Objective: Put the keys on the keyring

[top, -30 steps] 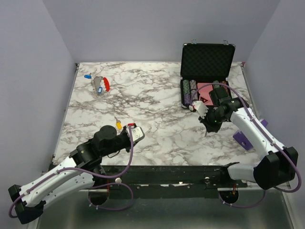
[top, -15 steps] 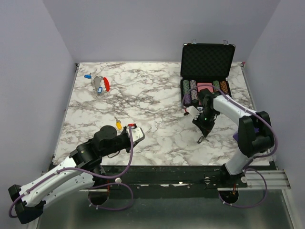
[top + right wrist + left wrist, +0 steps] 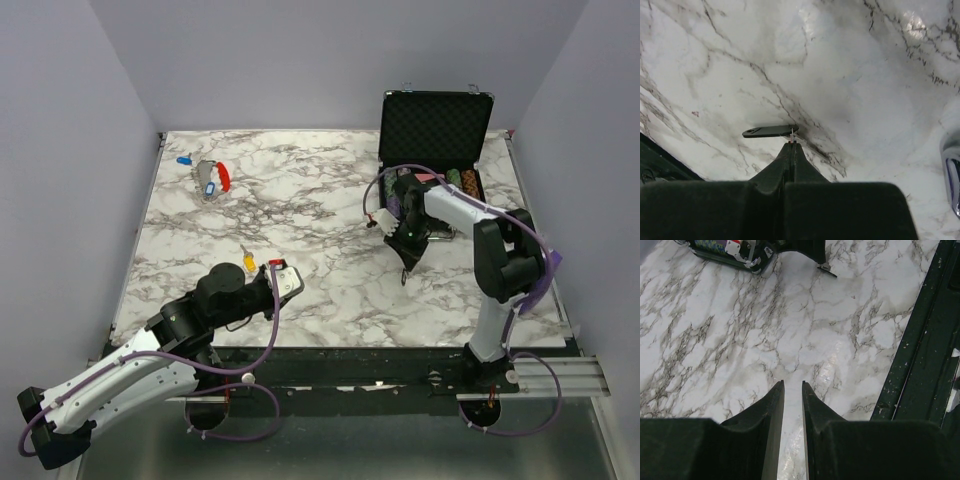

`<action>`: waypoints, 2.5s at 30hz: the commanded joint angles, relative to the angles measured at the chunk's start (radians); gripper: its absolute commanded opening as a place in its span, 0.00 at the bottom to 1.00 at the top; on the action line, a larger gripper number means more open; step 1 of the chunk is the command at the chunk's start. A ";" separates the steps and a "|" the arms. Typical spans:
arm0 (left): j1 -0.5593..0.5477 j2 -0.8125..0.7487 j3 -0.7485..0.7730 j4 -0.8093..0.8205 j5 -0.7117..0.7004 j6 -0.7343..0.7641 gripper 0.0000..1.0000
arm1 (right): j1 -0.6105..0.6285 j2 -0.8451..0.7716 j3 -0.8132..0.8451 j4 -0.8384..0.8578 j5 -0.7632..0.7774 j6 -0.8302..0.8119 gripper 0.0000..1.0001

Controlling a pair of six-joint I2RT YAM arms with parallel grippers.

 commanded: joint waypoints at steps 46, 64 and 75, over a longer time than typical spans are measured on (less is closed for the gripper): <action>-0.004 0.005 0.018 -0.006 0.005 0.002 0.28 | 0.056 0.118 0.138 -0.016 -0.049 0.018 0.12; -0.004 0.003 0.018 -0.009 0.007 0.001 0.28 | 0.055 0.093 0.140 -0.015 -0.047 0.022 0.30; 0.005 -0.023 0.014 0.007 -0.033 -0.037 0.40 | 0.029 -0.008 0.186 -0.016 -0.120 0.033 0.43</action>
